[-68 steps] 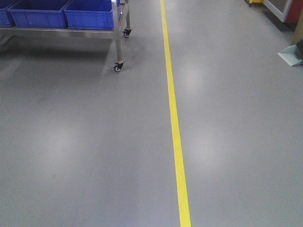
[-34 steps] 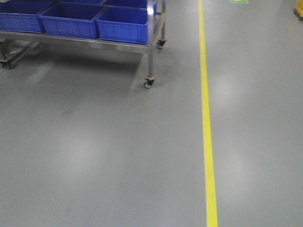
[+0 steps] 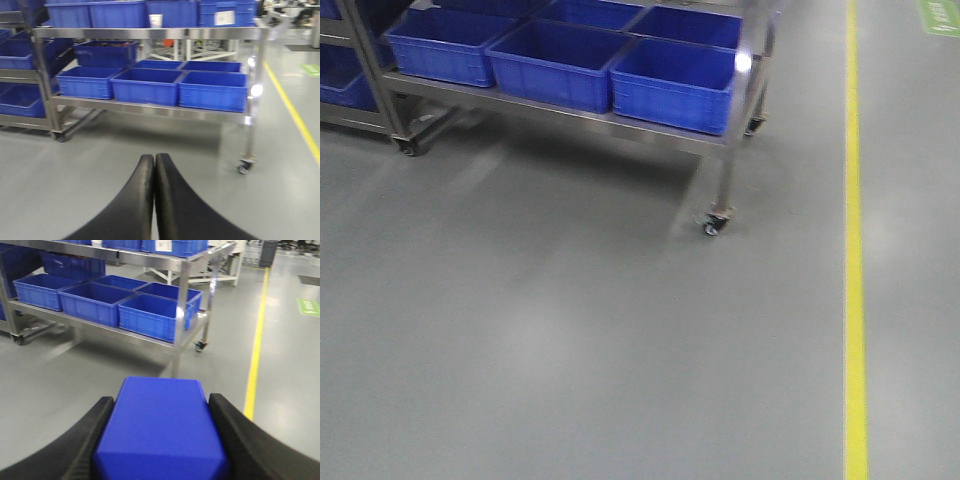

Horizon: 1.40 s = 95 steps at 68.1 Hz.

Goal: Pour parts from conveyor to right shelf

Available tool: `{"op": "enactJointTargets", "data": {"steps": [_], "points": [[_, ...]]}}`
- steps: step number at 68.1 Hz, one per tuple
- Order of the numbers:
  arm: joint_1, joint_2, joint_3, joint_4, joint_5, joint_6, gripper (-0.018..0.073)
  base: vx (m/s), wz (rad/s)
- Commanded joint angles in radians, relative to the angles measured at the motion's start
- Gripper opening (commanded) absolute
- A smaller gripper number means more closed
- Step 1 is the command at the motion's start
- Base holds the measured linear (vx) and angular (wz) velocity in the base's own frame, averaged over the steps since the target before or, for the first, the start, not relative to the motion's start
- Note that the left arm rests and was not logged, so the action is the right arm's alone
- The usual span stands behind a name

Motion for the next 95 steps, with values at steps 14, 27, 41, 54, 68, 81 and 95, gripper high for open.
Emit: {"op": "enactJointTargets", "data": {"steps": [14, 27, 41, 54, 68, 81, 95], "points": [[-0.002, 0.012, -0.028, 0.006, -0.08, -0.003, -0.0006, 0.56, 0.44], [-0.002, 0.012, -0.028, 0.006, -0.08, -0.003, -0.0006, 0.53, 0.6], [-0.002, 0.012, -0.028, 0.006, -0.08, -0.003, -0.0006, 0.54, 0.71], [-0.002, 0.012, -0.028, 0.006, -0.081, -0.003, -0.0006, 0.55, 0.74], [-0.002, 0.012, -0.028, 0.005, -0.081, -0.003, -0.0006, 0.56, 0.68], [-0.002, 0.012, -0.028, 0.006, -0.081, -0.003, -0.0006, 0.58, 0.56], [-0.002, 0.012, -0.028, 0.006, -0.08, -0.003, -0.0006, 0.57, 0.45]]}}
